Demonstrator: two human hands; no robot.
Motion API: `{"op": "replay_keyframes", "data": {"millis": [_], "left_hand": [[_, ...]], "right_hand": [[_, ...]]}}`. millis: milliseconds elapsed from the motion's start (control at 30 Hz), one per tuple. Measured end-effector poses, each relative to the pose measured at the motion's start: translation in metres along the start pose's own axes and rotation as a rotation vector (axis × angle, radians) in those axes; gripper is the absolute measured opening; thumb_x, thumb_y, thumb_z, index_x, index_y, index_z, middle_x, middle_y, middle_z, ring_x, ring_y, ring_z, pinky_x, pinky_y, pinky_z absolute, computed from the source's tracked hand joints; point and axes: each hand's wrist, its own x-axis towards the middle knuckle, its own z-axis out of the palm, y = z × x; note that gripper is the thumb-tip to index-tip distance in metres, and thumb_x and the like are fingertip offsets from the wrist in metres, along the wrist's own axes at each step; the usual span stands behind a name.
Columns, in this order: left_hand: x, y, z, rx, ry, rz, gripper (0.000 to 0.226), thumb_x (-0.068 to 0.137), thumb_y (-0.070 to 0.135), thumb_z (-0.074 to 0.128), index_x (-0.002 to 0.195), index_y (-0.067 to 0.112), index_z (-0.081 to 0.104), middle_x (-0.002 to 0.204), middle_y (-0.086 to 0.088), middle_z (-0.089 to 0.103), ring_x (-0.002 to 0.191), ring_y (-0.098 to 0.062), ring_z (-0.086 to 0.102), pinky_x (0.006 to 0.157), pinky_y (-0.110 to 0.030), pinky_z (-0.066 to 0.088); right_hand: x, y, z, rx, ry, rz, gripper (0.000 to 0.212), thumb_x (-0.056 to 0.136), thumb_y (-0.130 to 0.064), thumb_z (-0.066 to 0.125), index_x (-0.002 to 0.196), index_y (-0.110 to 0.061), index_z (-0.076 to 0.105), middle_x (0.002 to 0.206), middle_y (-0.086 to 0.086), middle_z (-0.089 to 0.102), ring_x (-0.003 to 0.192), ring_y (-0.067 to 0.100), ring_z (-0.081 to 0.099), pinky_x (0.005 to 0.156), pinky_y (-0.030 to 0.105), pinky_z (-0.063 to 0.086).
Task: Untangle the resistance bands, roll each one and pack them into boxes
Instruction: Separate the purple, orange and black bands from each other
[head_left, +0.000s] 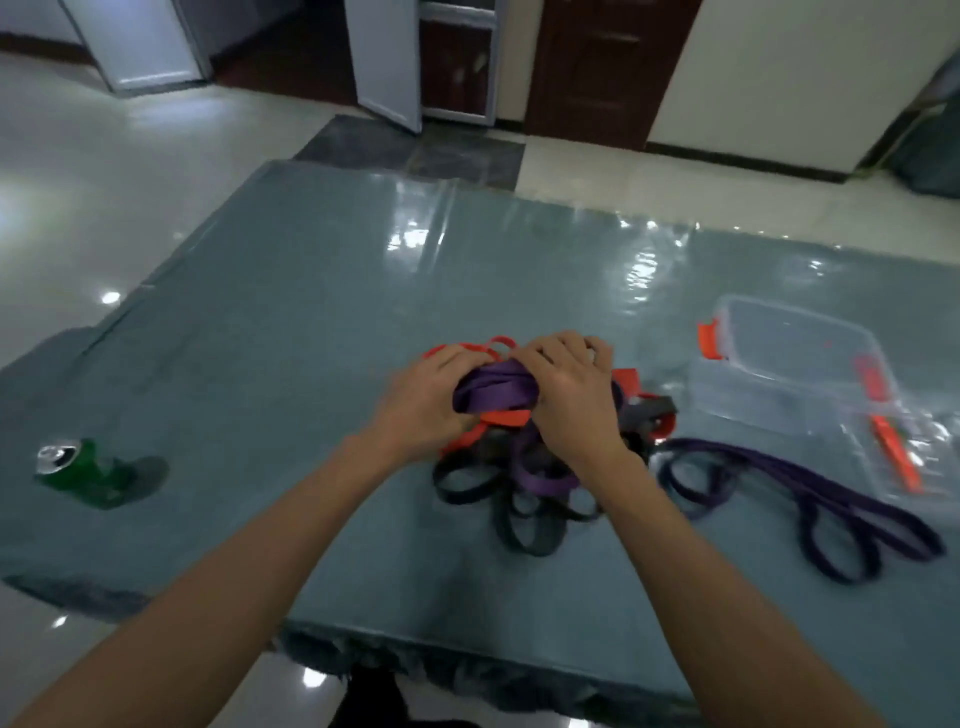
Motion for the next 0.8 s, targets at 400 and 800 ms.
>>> {"op": "replay_keyframes", "data": {"millis": [400, 800], "left_hand": [[0.046, 0.21, 0.188, -0.025, -0.448, 0.29, 0.066, 0.066, 0.038, 0.067, 0.13, 0.026, 0.057, 0.122, 0.005, 0.063, 0.11, -0.019, 0.062, 0.09, -0.037, 0.051], [0.105, 0.266, 0.333, -0.313, -0.648, 0.114, 0.067, 0.065, 0.052, 0.073, 0.128, 0.032, 0.06, 0.123, 0.011, 0.064, 0.113, -0.01, 0.059, 0.1, -0.033, 0.047]], "right_hand": [[-0.229, 0.192, -0.098, -0.146, -0.114, 0.401, 0.044, 0.064, -0.005, 0.076, 0.105, -0.021, 0.07, 0.097, -0.005, 0.067, 0.094, 0.024, 0.057, 0.086, 0.039, 0.034], [-0.272, 0.338, -0.102, -0.068, -0.709, 0.54, 0.059, 0.084, -0.034, 0.07, 0.14, -0.029, 0.053, 0.136, 0.0, 0.057, 0.127, 0.027, 0.047, 0.103, 0.045, 0.03]]}}
